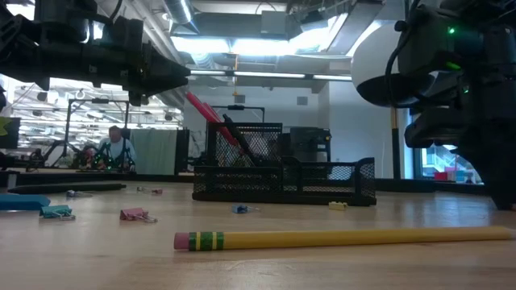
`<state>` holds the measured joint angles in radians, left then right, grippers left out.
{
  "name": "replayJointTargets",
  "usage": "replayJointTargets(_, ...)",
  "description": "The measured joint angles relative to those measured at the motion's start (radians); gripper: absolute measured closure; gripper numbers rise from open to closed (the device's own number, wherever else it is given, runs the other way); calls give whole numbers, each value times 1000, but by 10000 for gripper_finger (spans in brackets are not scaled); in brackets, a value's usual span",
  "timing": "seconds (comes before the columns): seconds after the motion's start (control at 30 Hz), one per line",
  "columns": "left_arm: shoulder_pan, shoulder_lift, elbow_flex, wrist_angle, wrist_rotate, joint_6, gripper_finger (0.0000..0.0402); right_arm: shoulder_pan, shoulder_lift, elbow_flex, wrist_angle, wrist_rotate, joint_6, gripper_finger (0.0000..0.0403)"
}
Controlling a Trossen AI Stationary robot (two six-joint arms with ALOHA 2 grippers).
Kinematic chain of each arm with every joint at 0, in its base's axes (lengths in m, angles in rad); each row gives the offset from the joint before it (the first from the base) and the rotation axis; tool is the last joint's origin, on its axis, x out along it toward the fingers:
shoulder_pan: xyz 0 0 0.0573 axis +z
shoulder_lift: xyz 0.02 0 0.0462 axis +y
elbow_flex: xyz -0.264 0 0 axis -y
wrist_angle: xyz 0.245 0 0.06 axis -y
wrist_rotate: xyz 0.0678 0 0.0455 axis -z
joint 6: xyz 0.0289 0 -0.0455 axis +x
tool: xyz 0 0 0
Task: Pick and place office supplies into organizer
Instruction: Put the yellow pencil into the black desk organizer
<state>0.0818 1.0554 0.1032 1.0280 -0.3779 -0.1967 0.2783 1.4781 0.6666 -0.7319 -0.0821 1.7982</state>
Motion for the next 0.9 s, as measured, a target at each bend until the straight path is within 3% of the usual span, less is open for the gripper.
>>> replayJointTargets(0.27, 0, 0, 0, 0, 0, 0, 272, 0, -29, 19, -31, 3, -29, 371)
replayJointTargets(0.5, 0, 0, 0, 0, 0, 0, 272, 0, -39, 108, -163, 32, -61, 371)
replayJointTargets(0.7, 0, 0, 0, 0, -7, 0, 272, -26, -39, 240, -237, 210, -144, 371)
replayJointTargets(0.9, 0, 0, 0, 0, -7, 0, 272, -93, -40, 405, -245, 407, -351, 371)
